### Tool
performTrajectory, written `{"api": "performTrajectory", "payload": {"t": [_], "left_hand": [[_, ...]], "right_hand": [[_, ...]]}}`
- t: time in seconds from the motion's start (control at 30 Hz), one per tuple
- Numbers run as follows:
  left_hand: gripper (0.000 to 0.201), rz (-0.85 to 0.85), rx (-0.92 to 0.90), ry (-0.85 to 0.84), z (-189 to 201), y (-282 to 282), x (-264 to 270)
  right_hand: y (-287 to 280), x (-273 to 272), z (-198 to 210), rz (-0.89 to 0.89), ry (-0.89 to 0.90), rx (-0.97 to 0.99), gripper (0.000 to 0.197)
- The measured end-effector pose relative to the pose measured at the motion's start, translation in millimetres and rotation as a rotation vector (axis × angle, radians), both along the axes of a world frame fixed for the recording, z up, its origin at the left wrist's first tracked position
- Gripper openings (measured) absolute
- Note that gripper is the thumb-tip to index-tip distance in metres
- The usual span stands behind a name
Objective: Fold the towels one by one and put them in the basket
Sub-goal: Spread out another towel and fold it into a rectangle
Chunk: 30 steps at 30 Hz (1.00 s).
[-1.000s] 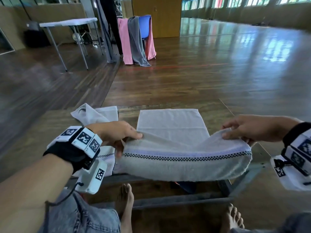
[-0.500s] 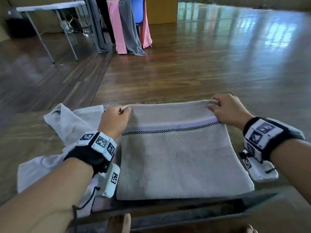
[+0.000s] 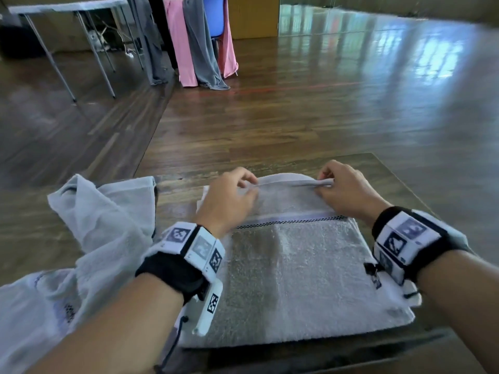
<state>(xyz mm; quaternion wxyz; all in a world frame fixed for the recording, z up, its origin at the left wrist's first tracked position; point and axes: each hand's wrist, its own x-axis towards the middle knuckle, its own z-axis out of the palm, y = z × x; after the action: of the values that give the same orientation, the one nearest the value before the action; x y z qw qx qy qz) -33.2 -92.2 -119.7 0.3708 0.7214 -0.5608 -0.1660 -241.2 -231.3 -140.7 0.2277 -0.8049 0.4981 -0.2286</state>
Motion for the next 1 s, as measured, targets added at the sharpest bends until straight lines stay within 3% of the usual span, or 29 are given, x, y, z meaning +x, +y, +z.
{"api": "performTrajectory", "payload": {"t": [0.13,0.3,0.5,0.7,0.83,1.0], "left_hand": [[0.025,-0.265,-0.109,-0.090,15,7,-37],[0.019,-0.243,-0.330,-0.141,28,14,-64],[0.015,-0.237,-0.324,-0.052,29,17,-69],[0.002,-0.315,-0.147,-0.024,39,12,-62],[0.014,-0.336,-0.040,0.041,41,8,-58],[0.018,-0.349,-0.041,0.105,44,4,-61]], "right_hand": [[48,-6,26,0.114,-0.330,0.061,0.019],[88,-13,41,0.161,-0.565,0.130,0.027],[98,-15,50,0.213,-0.528,0.082,0.041],[84,-19,52,0.156,-0.512,0.112,0.025],[74,-21,52,0.053,-0.557,0.141,0.010],[72,-24,53,0.032,-0.509,0.036,0.035]]}}
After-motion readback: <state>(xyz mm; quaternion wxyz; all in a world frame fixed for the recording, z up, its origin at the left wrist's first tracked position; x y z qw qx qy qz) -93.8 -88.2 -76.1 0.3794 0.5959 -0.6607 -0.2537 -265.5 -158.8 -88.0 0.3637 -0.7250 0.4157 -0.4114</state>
